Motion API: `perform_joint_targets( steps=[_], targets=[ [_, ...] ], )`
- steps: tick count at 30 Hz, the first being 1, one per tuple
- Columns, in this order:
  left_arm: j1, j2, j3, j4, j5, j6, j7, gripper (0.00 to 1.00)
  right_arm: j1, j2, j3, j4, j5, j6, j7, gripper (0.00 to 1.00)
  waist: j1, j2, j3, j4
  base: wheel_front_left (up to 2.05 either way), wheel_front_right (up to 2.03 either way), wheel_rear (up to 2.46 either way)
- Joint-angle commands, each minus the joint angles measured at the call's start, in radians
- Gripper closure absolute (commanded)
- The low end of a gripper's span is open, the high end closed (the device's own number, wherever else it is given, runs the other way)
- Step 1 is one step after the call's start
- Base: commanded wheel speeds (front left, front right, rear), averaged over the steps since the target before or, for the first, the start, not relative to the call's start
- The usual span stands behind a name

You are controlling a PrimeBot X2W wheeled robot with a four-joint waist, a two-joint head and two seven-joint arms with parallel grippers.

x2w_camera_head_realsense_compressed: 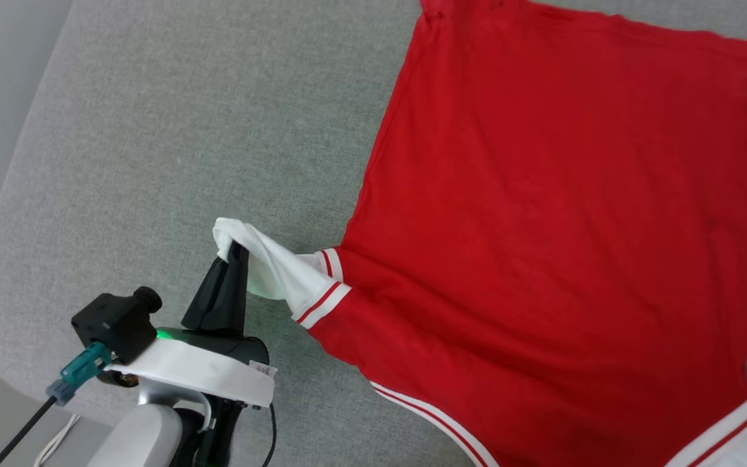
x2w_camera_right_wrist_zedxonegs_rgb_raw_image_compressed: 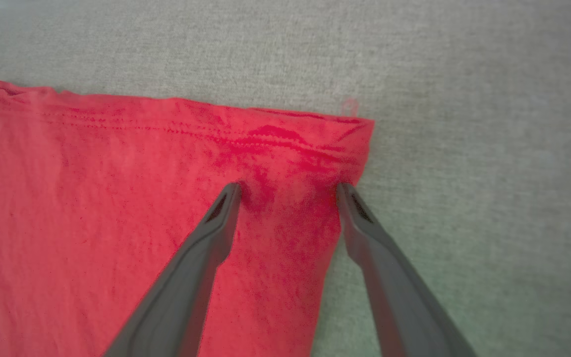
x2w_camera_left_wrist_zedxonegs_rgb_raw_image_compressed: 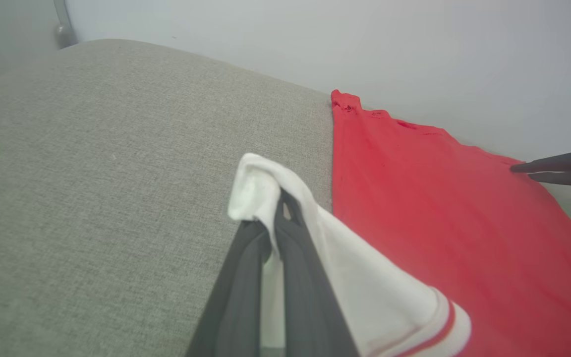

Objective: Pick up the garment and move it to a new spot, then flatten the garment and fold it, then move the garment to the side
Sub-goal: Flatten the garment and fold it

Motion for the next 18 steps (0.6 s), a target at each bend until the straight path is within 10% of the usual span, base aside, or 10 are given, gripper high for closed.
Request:
perform_joint_targets(
  steps=[1,4,5,6,7,18],
  targets=[
    [-0.024,-0.015,0.001,0.016,0.011,-0.014,-0.007,1.00,-0.017,0.012,-0.011,0.033,-0.020,0.000,0.003,0.00,-0.0002,0.0000,0.039,0.031,0.00,0.00,0.00],
    [-0.038,-0.034,0.003,0.044,0.013,-0.033,-0.010,1.00,0.012,0.040,-0.030,0.118,-0.050,0.000,0.045,0.00,-0.0002,0.0000,0.045,0.032,0.00,0.00,0.00],
    [-0.041,-0.039,0.007,0.059,0.016,-0.041,-0.011,1.00,0.022,0.047,-0.047,0.152,-0.064,-0.001,0.075,0.22,-0.0002,0.0000,0.041,0.031,0.00,0.00,0.00],
    [-0.042,-0.040,0.009,0.066,0.017,-0.045,-0.012,1.00,0.026,0.048,-0.051,0.163,-0.074,-0.001,0.084,0.82,-0.0002,0.0000,0.037,0.029,0.00,0.00,0.00],
    [-0.030,-0.043,0.016,0.089,0.018,-0.053,-0.012,1.00,0.013,0.044,-0.054,0.164,-0.093,-0.001,0.071,1.00,-0.0002,0.0000,0.005,0.019,0.00,0.00,0.00],
    [0.074,0.023,0.047,0.122,0.016,-0.014,0.014,1.00,0.067,-0.018,0.127,0.063,-0.020,-0.001,0.043,1.00,-0.0002,0.0000,-0.172,-0.097,0.00,0.00,0.00]
  ],
)
